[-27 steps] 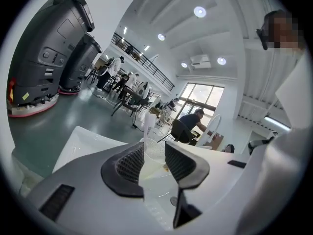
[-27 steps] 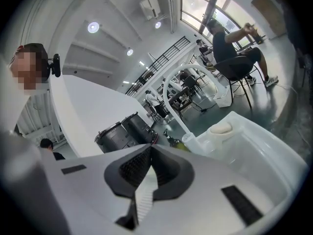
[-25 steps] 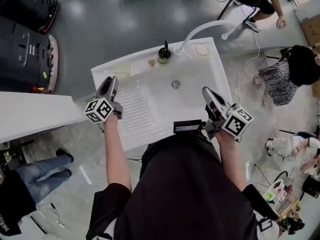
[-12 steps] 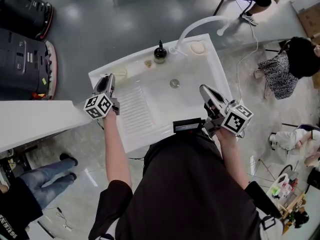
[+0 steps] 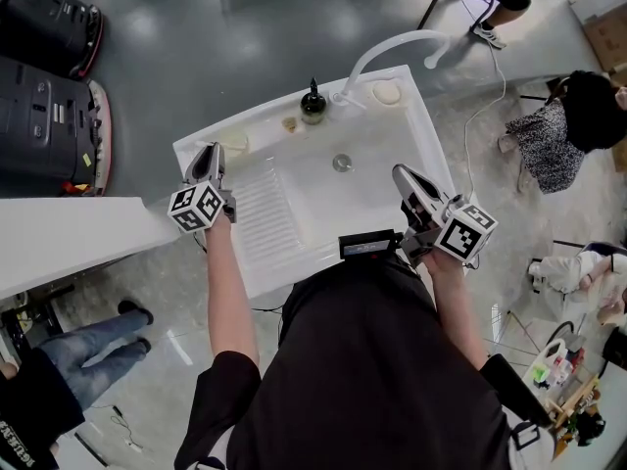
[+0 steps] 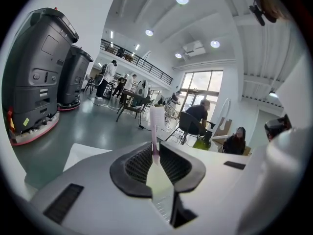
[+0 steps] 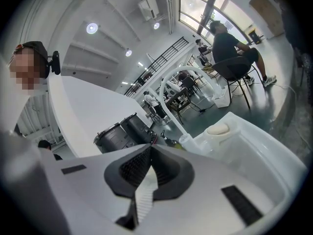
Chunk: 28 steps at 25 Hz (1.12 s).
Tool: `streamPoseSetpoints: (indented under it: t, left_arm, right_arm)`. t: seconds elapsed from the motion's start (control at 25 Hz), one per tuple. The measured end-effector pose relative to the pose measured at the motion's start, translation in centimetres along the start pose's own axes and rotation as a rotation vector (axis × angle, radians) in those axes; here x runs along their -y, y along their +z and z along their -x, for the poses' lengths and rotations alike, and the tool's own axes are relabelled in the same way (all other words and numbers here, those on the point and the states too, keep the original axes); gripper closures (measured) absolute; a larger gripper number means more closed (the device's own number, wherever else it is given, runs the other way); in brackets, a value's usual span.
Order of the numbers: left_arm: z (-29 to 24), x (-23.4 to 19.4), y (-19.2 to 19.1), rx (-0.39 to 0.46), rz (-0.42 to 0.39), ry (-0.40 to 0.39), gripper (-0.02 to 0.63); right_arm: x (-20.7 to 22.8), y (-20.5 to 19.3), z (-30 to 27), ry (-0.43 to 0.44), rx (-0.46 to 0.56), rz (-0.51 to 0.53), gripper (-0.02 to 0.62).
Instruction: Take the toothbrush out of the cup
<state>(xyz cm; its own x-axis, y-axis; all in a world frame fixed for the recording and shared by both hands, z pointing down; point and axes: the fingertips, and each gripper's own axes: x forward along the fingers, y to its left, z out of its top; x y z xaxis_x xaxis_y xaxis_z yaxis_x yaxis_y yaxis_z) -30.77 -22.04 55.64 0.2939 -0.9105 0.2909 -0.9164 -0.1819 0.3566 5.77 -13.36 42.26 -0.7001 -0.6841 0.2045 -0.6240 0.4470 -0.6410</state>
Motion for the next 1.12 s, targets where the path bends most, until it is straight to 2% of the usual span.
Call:
streamPoseSetpoints:
  t: [0.44,0.68,0.88,1.12]
  left_arm:
    - [1.5,0.0,4.1,0.146,-0.024,0.038,0.555]
    - [3.3,1.9,7.9,0.227,-0.037,0.025,0.555]
    - [4.8,5.8,10.4,0.265,-0.016,-0.072,0.555]
    - [5.8,11.0,11.3,0.258,0.061,-0.240,0.557]
  right_arm:
    - [0.0,0.2,0.1,0.004,0.004,0.000,0.591]
    - [-0.1,0.3,-0.2,0.015,0.002,-0.001,0.591]
    - [-0.1,0.1,-0.4,0.027,-0.004,-0.004,0.591]
    - [-0.4,0.2,-0.8,0.052,-0.014,-0.001,0.591]
